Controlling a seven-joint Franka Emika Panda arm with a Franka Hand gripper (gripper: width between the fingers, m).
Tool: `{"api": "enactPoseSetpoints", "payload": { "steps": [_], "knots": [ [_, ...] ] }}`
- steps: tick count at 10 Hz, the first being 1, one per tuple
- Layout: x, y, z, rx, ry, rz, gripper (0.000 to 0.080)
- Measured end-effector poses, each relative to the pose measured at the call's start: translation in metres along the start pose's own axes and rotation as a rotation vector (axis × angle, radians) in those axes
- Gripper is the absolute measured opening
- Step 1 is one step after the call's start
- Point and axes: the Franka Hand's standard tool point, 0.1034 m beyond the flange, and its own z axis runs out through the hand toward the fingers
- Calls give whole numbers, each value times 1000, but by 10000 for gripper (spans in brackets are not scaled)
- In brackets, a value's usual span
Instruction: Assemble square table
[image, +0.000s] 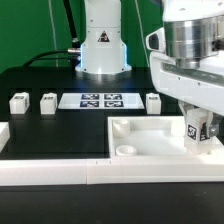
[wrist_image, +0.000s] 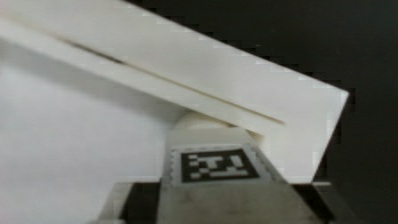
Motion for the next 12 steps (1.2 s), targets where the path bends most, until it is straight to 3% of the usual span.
{"api": "enactPoseSetpoints", "payload": {
  "steps": [2,5,12],
  "knots": [
    [-2,-1,0,1,-31,241,290],
    [-1,-2,1,54,-77,598,290],
    [3,0,1,43,-71,835,301]
  ]
}}
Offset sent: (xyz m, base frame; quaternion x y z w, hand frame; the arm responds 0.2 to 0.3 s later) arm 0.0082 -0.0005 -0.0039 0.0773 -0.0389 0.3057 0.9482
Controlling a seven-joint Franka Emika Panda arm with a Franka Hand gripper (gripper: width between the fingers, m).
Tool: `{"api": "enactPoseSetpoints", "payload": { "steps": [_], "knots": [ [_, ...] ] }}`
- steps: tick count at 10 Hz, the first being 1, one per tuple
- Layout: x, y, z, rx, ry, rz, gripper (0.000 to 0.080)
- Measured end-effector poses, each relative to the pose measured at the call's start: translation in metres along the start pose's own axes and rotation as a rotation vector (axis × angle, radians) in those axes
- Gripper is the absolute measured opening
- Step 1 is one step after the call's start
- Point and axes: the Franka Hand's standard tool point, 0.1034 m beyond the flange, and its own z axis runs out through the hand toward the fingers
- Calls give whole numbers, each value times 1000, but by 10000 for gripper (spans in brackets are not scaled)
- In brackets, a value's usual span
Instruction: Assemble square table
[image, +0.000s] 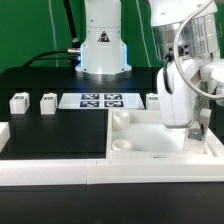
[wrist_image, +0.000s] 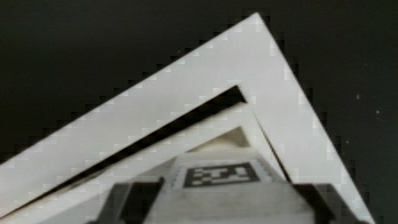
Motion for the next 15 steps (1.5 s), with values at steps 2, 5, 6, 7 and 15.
{"api": "enactPoseSetpoints", "payload": {
  "steps": [2,5,6,7,15],
  "knots": [
    [0,1,1,-1,1,-1,526],
    [-15,14,-31,12,-27,-29,623],
    [-22,17,-50,21,-45,-36,644],
    [-25,16,-59,27,-55,-37,648],
    [-28,31,-57,21,-53,-83,649]
  ]
}}
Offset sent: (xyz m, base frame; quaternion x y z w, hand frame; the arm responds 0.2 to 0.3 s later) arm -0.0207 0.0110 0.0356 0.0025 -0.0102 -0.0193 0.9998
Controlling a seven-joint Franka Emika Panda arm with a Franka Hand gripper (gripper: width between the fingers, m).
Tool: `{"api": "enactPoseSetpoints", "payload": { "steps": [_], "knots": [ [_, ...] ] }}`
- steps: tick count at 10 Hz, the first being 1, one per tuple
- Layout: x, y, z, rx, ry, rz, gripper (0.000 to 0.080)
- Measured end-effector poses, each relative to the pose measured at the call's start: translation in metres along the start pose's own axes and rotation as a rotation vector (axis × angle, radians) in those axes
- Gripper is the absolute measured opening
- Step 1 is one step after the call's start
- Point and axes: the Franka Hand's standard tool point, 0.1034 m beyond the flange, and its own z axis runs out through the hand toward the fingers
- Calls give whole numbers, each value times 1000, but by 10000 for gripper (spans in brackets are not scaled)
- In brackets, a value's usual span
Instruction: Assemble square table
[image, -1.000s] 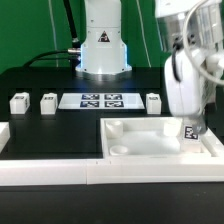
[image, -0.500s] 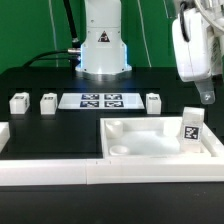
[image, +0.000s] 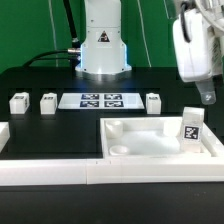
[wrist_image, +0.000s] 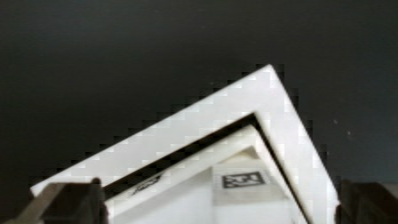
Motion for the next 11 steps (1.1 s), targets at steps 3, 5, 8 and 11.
{"api": "enactPoseSetpoints", "payload": {
  "steps": [3,5,8,11],
  "knots": [
    [-9,35,-14,-16,-3,-177,649],
    [-7,36,-13,-30,2,-337,649],
    [-7,36,-12,-31,0,-558,649],
    [24,59,-6,-68,8,-899,649]
  ]
}}
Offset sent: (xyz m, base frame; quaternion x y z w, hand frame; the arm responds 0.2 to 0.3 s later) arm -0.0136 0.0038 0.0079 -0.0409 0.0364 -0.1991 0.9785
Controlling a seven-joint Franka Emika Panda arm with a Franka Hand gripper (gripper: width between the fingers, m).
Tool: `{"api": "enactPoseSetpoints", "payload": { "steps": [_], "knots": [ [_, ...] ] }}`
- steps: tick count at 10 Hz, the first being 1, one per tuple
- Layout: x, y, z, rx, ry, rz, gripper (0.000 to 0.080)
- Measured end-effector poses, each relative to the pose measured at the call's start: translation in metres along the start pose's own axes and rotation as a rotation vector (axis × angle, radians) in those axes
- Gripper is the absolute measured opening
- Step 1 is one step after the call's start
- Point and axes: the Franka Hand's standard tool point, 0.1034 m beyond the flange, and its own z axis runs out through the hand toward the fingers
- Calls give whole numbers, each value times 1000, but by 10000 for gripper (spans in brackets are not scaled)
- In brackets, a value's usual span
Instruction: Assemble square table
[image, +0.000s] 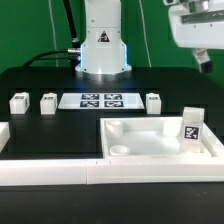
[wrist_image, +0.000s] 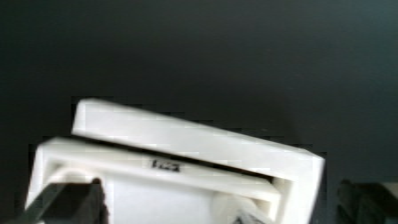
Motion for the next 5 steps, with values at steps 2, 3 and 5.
{"api": "enactPoseSetpoints", "payload": {
  "steps": [2,3,5],
  "knots": [
    [1,29,16,-20,29,-135,649],
    [1,25,14,-19,26,-211,649],
    [3,25,13,-19,28,-334,649]
  ]
}}
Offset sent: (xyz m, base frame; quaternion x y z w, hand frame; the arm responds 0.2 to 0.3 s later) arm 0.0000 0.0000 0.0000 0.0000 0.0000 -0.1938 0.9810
